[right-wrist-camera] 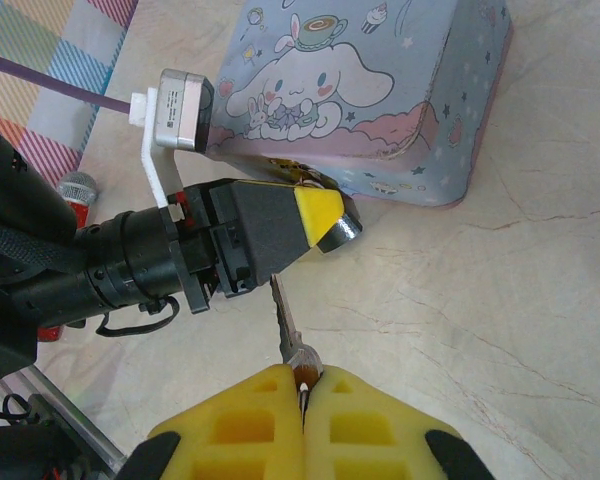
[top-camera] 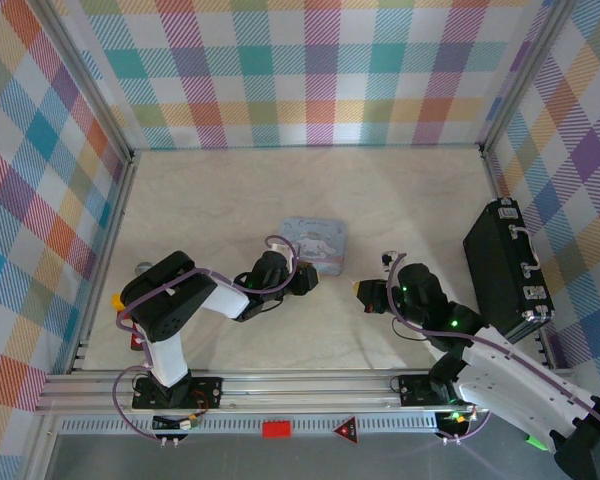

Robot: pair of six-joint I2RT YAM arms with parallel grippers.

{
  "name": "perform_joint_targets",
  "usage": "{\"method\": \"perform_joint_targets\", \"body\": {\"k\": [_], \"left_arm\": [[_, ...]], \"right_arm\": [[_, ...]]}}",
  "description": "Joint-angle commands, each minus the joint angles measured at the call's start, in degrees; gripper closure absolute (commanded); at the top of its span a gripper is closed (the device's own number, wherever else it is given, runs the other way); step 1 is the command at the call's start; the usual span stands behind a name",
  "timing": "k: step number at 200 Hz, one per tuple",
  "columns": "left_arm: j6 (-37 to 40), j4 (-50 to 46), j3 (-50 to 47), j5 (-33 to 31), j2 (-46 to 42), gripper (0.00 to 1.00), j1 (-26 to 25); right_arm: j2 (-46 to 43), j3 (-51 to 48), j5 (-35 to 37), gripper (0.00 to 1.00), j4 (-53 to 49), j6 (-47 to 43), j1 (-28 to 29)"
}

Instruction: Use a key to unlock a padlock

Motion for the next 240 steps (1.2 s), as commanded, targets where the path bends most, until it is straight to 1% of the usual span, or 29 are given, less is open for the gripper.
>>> {"method": "perform_joint_targets", "body": {"k": [1,48,81,118,153,210,240], "left_arm": [[-0.27,-1.86,0.15,-3.05,0.74,0.71,0.29],[-0.22,-0.69,-1.15,-2.98,-0.38,0.76,0.24],[-0.74,-2.47,-1.64,-2.39,-2.39,0.76,-0.34],[-2.59,-1.42,-3.36,-2.90,-3.21,0.76,-0.60],[-3.50,-0.37,-3.85,-2.11,-3.62,0.76,-0.56],[-5.27,0.96,-5.60,-1.49,-5.20,0.74,-0.55],[-6.71,1.95,-6.27,-1.06,-5.07,0.73,-0.61]], "right_arm": [[0.21,-1.35,-1.75,1.00,2.77,1.81,0.32],[6.98,-2.94,-6.49,1.00,7.65,5.97,0.14],[11.30,-3.13,-9.22,1.00,10.98,7.75,-0.29],[16.15,-3.46,-10.99,1.00,14.42,9.45,-0.43],[21.19,-3.33,-14.12,1.00,19.63,9.55,-0.38],[26.19,-1.78,-14.13,1.00,20.98,9.07,-0.99],[29.26,-0.41,-15.91,1.00,22.50,7.33,-2.39]]}}
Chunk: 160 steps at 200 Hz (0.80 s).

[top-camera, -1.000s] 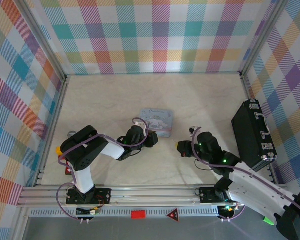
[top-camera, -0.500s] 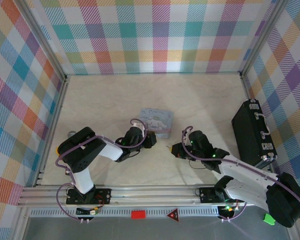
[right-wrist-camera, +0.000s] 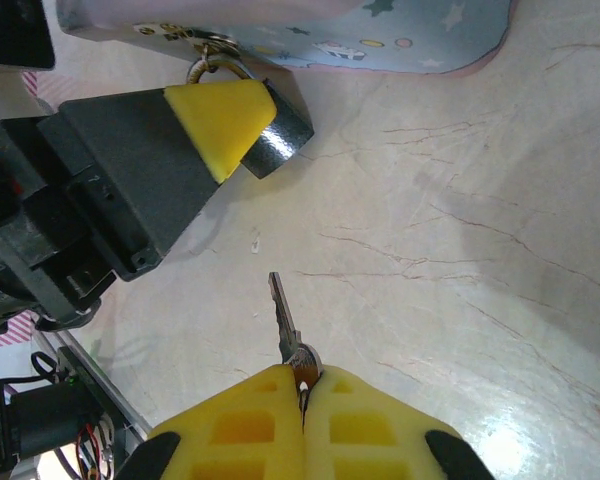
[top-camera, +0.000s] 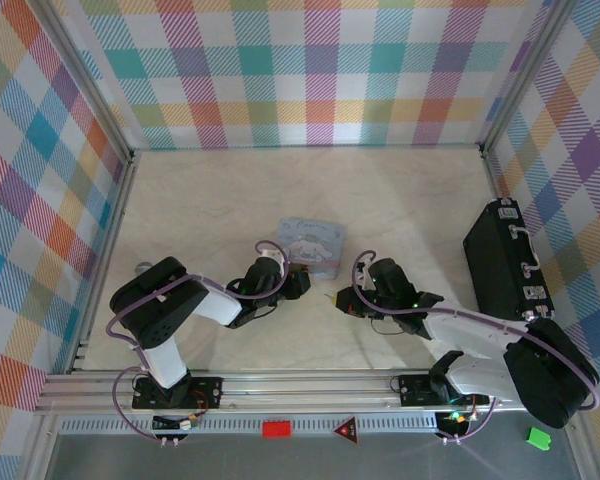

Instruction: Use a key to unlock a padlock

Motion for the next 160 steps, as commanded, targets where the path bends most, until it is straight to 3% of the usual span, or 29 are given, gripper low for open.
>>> {"method": "perform_joint_targets", "body": {"k": [1,129,160], "left_arm": [[-1.91,1.25,-1.16,0.76,-1.17,0.73,-0.26],[-2.98,2.14,-1.51,1.21,0.05,0.70,-0.25],[-3.22,1.97,-1.80,0.86,-0.18,0.74,-0.23]], "right_arm": [[2.02,2.41,-2.27,1.00,2.81,-1.57,-1.17],[6.47,4.08,-3.82,1.00,6.32,-1.99,-2.45],[6.04,3.91,-3.22,1.00,5.63,-2.08,-2.69]]}}
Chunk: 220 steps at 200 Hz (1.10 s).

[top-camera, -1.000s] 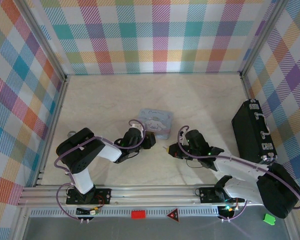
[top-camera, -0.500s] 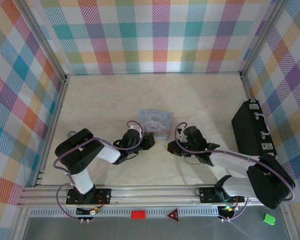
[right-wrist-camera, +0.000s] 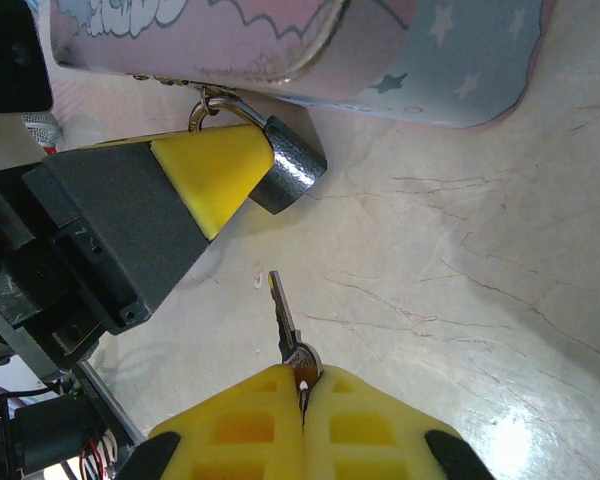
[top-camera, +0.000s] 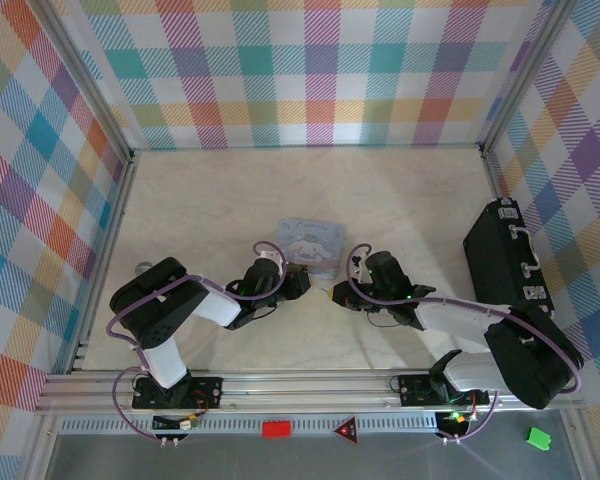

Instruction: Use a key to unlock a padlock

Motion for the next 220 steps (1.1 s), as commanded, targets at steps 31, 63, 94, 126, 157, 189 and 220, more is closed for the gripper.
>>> {"method": "perform_joint_targets", "body": {"k": [31,63,94,126,157,189,220], "left_arm": [[-0.95,0.35,-1.27,1.36,-1.54,0.79,-0.26],[-2.41,-0.93,-1.18,2.26,-4.14,0.82,-0.46],[-2.48,-5.47,-0.05,2.55,-7.31,0.83,-0.92],[-6.50,-5.21,-0.19,2.18,-7.19,0.85,-0.95],[-14.90,4.83,-1.66,3.53,-3.61,0.85,-0.88],[-21.44,13.20,-2.22,4.99,-0.05,0.88,-0.95],[-24.01,15.07,-2.72,6.11,1.06,0.88,-0.96]], "right_arm": [[0.23,1.85,-0.13,1.00,0.36,-0.73,-1.40],[2.27,2.73,-0.65,1.00,0.71,-1.37,-2.55],[4.38,3.77,-1.68,1.00,1.78,-2.19,-4.15],[5.86,4.58,-3.24,1.00,3.71,-2.34,-4.34],[5.53,2.01,-4.62,1.00,7.91,-0.10,-4.31],[3.89,-1.52,-4.89,1.00,10.12,1.71,-4.34],[2.10,-4.78,-5.67,1.00,13.11,4.29,-4.47]]}}
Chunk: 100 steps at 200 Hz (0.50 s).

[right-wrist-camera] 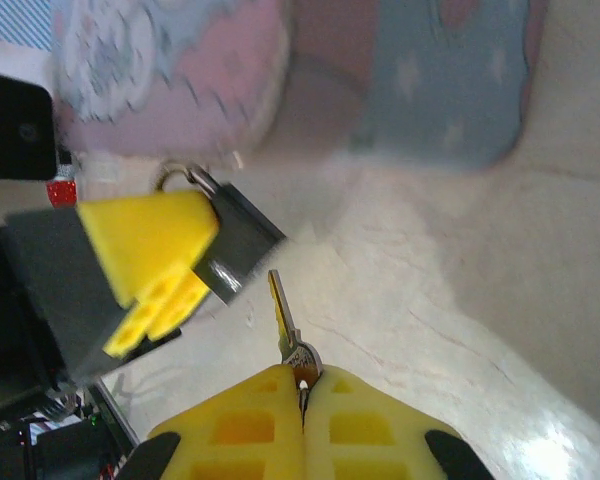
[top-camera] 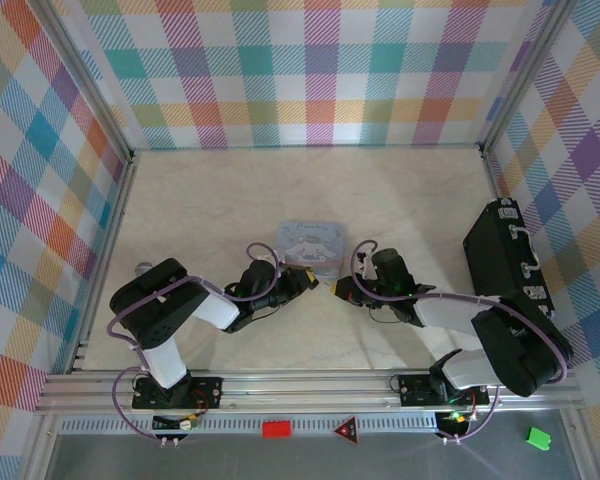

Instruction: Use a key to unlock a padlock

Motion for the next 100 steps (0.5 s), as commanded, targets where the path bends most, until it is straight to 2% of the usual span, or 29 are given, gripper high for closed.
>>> {"method": "perform_joint_targets", "body": {"k": [1,100], "left_arm": [[-4.92,6.37,-0.79,1.92,0.76,0.88,-0.44],[-8.25,11.02,-1.43,2.43,2.56,0.90,-0.41]], "right_arm": [[-1.71,-2.16,-2.05,1.00,4.82,2.86,-0.41],[4.55,-6.66,-6.29,1.00,23.76,10.93,-1.78]]}}
